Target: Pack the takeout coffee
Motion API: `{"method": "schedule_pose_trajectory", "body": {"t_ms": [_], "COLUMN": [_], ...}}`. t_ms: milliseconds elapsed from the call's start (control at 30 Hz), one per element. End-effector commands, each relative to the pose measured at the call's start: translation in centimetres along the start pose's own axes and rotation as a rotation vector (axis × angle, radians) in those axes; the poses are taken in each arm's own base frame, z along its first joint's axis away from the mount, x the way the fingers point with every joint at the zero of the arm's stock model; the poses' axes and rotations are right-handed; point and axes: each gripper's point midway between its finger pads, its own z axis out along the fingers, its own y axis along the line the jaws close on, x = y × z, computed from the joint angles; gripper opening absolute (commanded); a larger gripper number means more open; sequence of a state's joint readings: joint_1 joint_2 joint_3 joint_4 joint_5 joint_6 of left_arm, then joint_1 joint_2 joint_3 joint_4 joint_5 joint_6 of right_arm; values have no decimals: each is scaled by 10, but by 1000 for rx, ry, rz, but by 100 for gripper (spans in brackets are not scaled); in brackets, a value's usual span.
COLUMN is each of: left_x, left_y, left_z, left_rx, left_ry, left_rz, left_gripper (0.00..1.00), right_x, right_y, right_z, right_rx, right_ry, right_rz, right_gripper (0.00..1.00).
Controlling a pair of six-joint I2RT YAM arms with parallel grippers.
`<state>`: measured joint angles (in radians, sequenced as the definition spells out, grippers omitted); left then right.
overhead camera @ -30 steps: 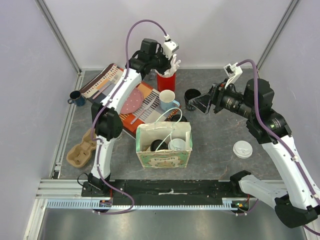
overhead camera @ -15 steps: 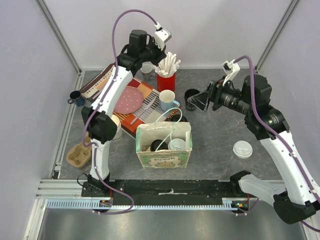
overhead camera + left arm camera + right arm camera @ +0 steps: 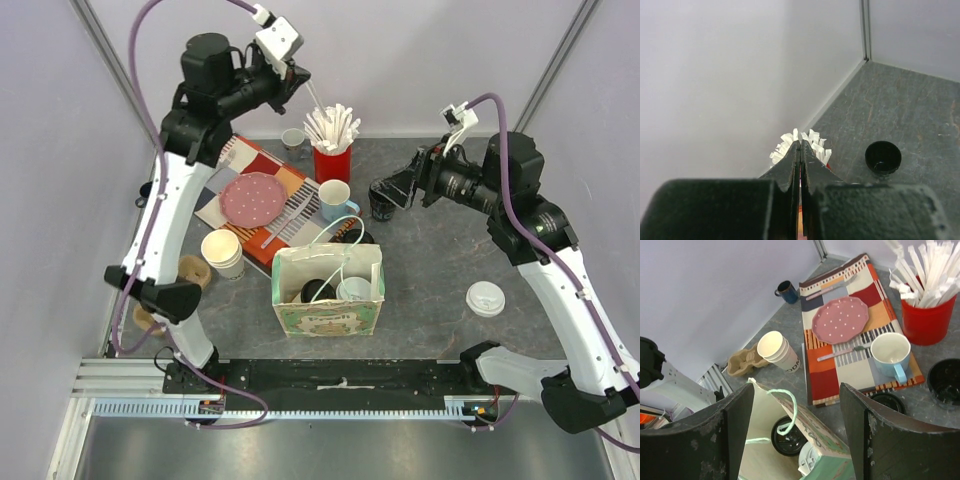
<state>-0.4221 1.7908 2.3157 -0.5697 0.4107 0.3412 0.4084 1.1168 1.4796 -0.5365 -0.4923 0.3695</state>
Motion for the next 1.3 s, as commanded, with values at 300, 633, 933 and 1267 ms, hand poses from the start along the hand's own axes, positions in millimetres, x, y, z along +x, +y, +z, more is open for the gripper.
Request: {"method": "schedule_pose_trajectory", "body": {"t_ms": [300,633,933,1267], "left_x": [-92,-91,-24,17], "left_y": [-105,-182,-169,-168], "left_z": [-184,-279,-239,-211], "left_rx": [253,433,343,358], "left_ry": [-81,-89,35,120], "left_rz": [-153,-313,-328,-338], "left_gripper": [2,2,2,2], "right_x": [-63,-62,-66,-63], "right_y": [31,34,40,39], "right_z": [1,-3,-25,-34], "right_rx": [-95,-97,-66,-42], "right_ry": [-151,-150,-186,-190], "right_rz": [-70,-26,-26,-39], "right_gripper": [77,76,76,75]}}
